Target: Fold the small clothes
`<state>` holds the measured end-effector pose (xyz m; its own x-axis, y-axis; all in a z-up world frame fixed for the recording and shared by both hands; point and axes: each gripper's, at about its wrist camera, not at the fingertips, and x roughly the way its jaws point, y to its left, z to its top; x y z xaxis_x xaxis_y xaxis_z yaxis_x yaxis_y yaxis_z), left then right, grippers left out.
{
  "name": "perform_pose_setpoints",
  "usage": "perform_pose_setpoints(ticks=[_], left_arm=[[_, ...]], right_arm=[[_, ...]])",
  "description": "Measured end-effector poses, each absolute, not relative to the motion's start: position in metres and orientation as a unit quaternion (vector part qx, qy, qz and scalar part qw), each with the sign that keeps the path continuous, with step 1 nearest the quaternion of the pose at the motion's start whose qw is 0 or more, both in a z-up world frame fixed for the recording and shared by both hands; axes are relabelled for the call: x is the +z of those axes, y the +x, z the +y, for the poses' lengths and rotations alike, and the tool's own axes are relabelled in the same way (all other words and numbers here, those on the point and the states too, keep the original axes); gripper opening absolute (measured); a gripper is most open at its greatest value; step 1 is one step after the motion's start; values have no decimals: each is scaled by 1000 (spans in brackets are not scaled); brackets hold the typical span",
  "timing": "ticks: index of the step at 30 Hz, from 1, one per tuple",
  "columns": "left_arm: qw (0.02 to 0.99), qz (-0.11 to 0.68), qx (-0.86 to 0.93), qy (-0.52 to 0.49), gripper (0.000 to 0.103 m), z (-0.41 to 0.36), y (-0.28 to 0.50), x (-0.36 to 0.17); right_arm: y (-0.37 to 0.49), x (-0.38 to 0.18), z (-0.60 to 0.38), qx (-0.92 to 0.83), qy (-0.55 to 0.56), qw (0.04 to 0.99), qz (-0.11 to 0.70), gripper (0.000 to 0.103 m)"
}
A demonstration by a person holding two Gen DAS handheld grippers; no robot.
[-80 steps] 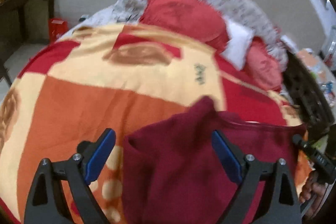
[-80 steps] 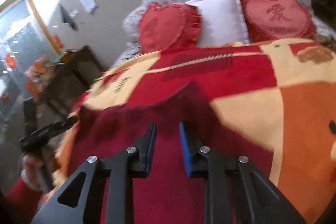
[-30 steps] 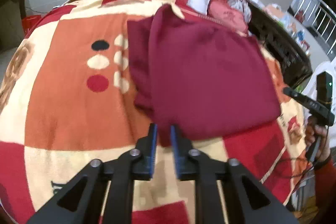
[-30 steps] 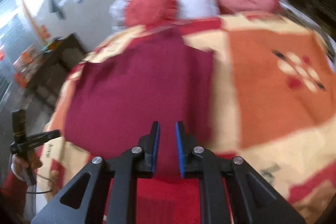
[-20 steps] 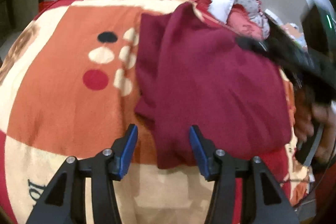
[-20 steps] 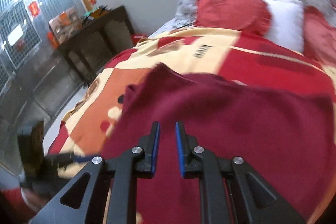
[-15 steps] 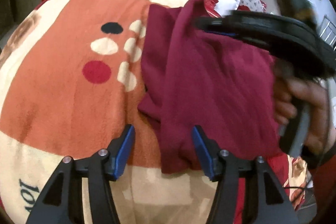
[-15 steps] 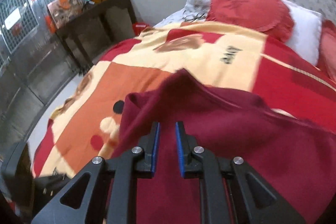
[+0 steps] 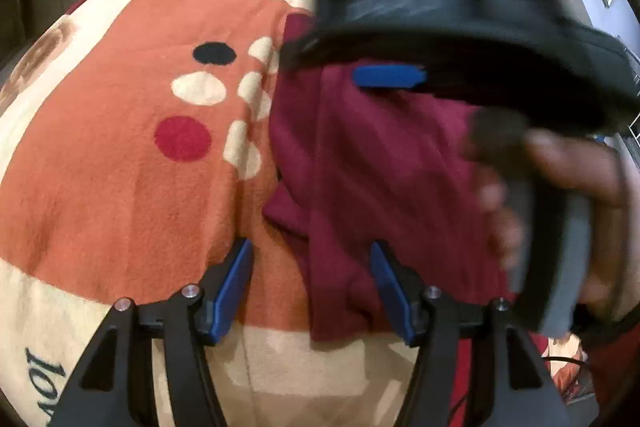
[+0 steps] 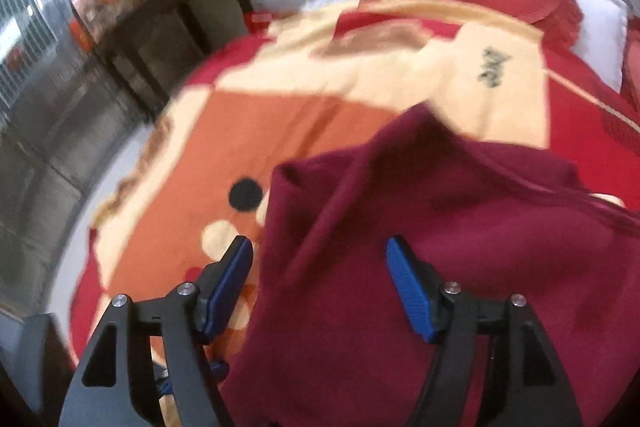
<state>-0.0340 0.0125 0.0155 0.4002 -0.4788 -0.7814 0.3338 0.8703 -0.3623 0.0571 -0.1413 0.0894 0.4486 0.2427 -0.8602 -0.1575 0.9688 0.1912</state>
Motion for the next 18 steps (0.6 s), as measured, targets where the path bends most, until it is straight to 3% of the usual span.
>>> perform_pose_setpoints(ticks=[3, 5, 7, 9, 12, 18], left_arm=[[833, 488, -246, -80, 67, 16, -36, 19], [834, 486, -248, -80, 73, 19, -37, 22], [836, 481, -250, -83, 78, 22, -37, 26], [838, 477, -249, -90, 81, 24, -36, 29], [838, 479, -246, -93, 81, 24, -38, 28], [839, 478, -242, -94, 81, 22, -31, 29]], right_arm=[[60, 84, -124, 99, -11, 859, 503, 99], [60, 86, -131, 99, -3, 861, 500, 94], [60, 89, -152, 102, 34, 858, 502, 68], [60, 90, -169, 120, 83, 850, 506, 61], [61, 88, -179, 128, 120, 844, 507, 60], [59, 91, -169, 125, 90, 850, 505, 60]])
